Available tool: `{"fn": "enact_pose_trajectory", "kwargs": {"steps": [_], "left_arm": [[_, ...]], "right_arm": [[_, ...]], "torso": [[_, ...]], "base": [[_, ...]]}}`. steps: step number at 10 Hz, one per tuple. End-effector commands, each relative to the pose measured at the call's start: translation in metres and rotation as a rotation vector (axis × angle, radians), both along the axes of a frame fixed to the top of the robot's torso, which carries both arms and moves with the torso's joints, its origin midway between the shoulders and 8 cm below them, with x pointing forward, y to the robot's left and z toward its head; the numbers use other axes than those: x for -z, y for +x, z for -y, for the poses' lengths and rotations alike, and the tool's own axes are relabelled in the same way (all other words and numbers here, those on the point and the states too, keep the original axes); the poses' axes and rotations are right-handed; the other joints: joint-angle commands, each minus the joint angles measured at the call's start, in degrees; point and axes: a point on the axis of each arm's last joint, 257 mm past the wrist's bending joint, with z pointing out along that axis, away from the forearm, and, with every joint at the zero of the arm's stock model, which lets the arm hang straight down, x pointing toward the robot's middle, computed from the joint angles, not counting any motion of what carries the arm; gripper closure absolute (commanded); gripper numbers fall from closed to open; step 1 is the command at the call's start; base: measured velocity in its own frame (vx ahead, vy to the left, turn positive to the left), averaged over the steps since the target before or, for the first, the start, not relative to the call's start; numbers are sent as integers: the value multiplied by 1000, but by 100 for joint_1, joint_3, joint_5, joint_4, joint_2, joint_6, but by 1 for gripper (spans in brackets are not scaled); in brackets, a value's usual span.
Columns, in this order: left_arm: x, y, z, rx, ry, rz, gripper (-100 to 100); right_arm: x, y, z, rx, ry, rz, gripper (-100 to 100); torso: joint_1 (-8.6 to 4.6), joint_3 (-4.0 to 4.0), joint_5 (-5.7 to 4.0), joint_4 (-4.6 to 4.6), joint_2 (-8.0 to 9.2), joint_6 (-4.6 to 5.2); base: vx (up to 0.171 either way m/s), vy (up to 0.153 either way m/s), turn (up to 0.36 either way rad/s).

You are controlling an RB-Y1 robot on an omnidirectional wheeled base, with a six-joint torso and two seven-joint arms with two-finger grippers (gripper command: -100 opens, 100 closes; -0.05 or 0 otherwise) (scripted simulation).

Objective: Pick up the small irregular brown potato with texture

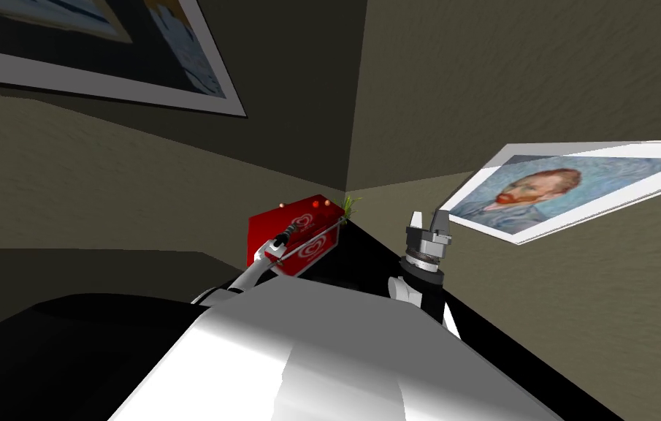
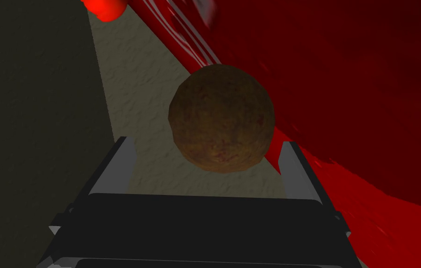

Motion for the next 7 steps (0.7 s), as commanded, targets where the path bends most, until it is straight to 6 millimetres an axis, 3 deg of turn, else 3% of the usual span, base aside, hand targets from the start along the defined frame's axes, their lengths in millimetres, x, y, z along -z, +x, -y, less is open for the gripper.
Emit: {"fn": "enact_pose_trajectory", "kwargs": {"steps": [1,3,4,5,6,7], "left_arm": [[3,-2,-20,-30,-1,-3,-100],[-5,0,-52,-72,-4,16,-100],[0,-3,-55,-79,-5,3,-100],[-3,-3,-71,-103,-7,12,-100],[1,-1,-62,-92,-6,6,-100],[1,-1,-63,-93,-6,8,100]], "right_arm": [[0,0,0,0,0,0,0],[0,0,0,0,0,0,0],[0,0,0,0,0,0,0],[0,0,0,0,0,0,0],[0,0,0,0,0,0,0],[0,0,0,0,0,0,0]], "torso": [[0,0,0,0,0,0],[2,-7,3,-4,-10,5],[1,-5,3,-4,-5,2],[6,-7,4,-5,-11,0],[10,-10,5,-6,-14,3],[15,-12,6,-6,-19,0]], "base": [[-35,-39,-144],[-61,-55,-231],[-46,-44,-71],[-40,-34,-158],[-20,-12,-36],[-6,-2,18]]}}
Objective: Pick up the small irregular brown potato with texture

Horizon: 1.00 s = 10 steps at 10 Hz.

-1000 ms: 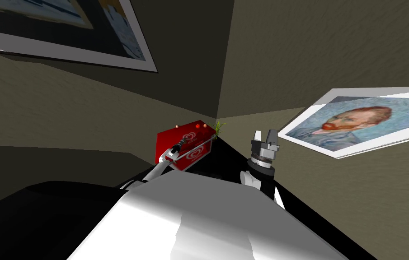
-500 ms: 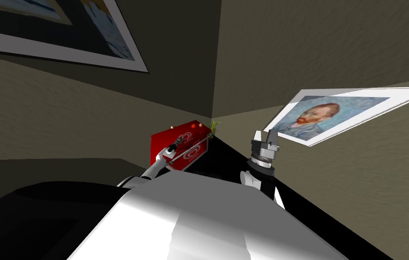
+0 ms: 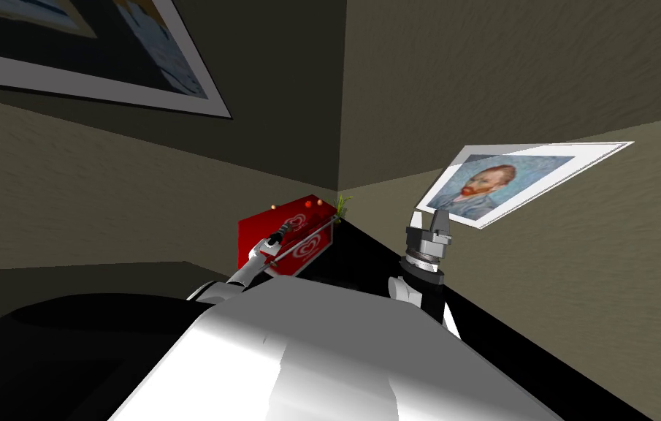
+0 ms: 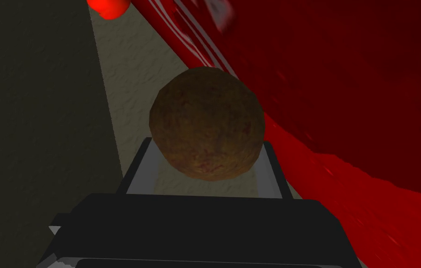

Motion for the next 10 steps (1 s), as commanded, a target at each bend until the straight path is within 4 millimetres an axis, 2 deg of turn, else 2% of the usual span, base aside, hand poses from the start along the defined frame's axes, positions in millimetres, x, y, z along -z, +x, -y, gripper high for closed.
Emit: {"fn": "enact_pose_trajectory", "kwargs": {"steps": [1,4,5,6,7,8,10], "left_arm": [[0,0,0,0,0,0,100],[-1,1,1,2,0,4,100],[-1,1,1,2,0,4,0],[-2,-1,9,15,2,-1,100],[3,-2,24,36,3,-13,100],[-1,0,26,40,4,-4,100],[1,0,61,88,6,-10,100]], "right_arm": [[0,0,0,0,0,0,0],[0,0,0,0,0,0,0],[0,0,0,0,0,0,0],[0,0,0,0,0,0,0],[0,0,0,0,0,0,0],[0,0,0,0,0,0,0],[0,0,0,0,0,0,0]], "torso": [[0,0,0,0,0,0],[6,-5,3,-6,-4,-6],[7,-5,4,-6,-4,-6],[8,-5,4,-6,-4,-7],[15,-7,3,-7,-7,-16],[25,-12,7,-12,-14,-18],[19,-15,4,-9,-22,-8]], "base": [[0,0,0],[0,0,0],[0,0,0],[22,21,150],[49,48,232],[41,30,86],[63,42,196]]}}
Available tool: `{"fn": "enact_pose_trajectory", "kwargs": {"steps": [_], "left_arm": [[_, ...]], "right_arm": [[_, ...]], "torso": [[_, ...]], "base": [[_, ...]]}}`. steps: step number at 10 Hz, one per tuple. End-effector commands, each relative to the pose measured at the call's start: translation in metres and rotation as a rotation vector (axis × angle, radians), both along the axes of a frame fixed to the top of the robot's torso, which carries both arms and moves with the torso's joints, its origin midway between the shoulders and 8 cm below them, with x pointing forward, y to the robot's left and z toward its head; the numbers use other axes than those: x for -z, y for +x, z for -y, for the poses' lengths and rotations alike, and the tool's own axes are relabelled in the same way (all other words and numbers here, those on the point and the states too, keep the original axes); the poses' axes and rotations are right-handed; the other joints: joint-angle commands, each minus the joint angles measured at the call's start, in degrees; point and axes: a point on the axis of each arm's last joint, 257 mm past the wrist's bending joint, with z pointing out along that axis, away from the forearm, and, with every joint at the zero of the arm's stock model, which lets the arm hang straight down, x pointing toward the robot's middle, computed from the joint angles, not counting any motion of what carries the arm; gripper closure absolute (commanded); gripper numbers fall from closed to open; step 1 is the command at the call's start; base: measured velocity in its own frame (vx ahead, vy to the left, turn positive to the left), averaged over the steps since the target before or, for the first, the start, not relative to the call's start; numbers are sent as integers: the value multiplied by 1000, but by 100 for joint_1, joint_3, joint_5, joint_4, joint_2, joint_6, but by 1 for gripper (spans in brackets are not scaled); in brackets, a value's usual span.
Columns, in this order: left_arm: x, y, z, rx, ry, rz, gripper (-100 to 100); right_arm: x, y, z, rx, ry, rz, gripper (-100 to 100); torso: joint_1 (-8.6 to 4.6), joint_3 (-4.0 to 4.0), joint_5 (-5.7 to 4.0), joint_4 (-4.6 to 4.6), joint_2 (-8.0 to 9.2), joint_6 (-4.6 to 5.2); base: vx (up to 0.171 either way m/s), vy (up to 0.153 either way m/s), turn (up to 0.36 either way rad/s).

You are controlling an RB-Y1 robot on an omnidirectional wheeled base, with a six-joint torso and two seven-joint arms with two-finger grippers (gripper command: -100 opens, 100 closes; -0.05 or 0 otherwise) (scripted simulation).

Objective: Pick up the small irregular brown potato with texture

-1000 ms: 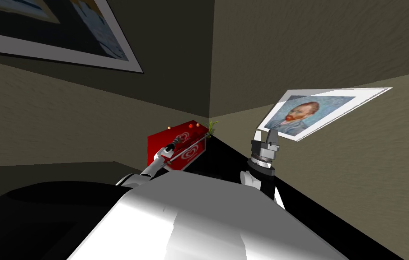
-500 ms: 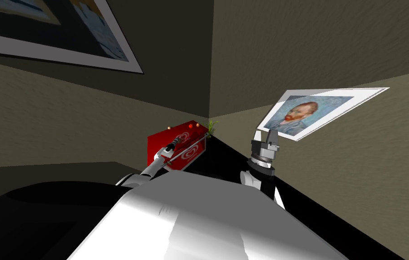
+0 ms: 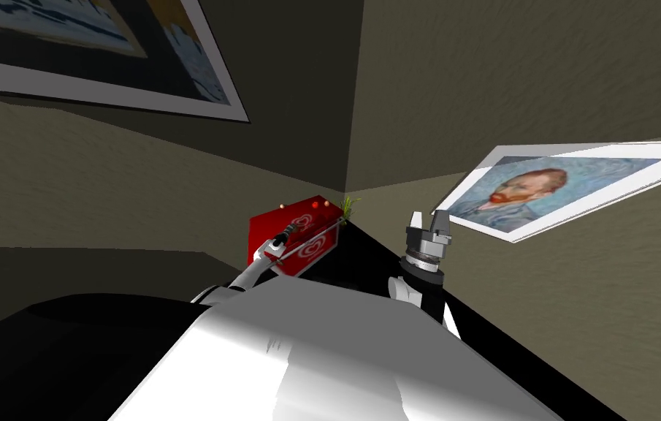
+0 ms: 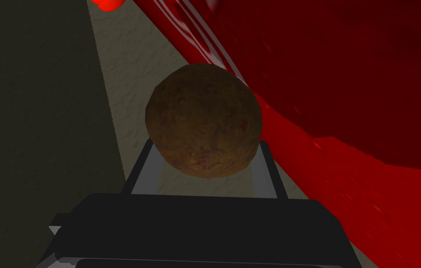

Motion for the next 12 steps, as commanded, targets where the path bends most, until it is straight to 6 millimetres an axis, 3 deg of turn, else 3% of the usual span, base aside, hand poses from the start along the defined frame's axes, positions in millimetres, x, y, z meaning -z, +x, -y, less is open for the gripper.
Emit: {"fn": "enact_pose_trajectory", "kwargs": {"steps": [1,2,3,6,7,9,11,12], "left_arm": [[0,-3,10,15,1,0,100],[4,-5,25,34,2,-9,100],[0,-3,27,38,2,-1,100],[1,-9,76,98,0,-9,100],[-4,-7,79,103,-1,3,100],[-5,-12,110,138,-5,-1,100],[-8,-11,107,137,-5,4,100],[-8,-10,107,138,-5,5,0]], "right_arm": [[0,0,0,0,0,0,0],[0,0,0,0,0,0,0],[0,0,0,0,0,0,0],[0,0,0,0,0,0,0],[0,0,0,0,0,0,0],[0,0,0,0,0,0,0],[0,0,0,0,0,0,0],[0,0,0,0,0,0,0]], "torso": [[0,0,0,0,0,0],[-1,1,0,1,3,5],[1,5,-1,1,10,0],[-3,6,0,1,12,-2],[4,2,1,-2,6,-6],[-2,7,0,5,10,5],[-1,7,0,6,11,6],[-5,11,0,6,19,6]], "base": [[58,34,72],[39,42,130],[24,27,75],[55,36,219],[50,32,66],[56,35,154],[32,18,59],[0,0,0]]}}
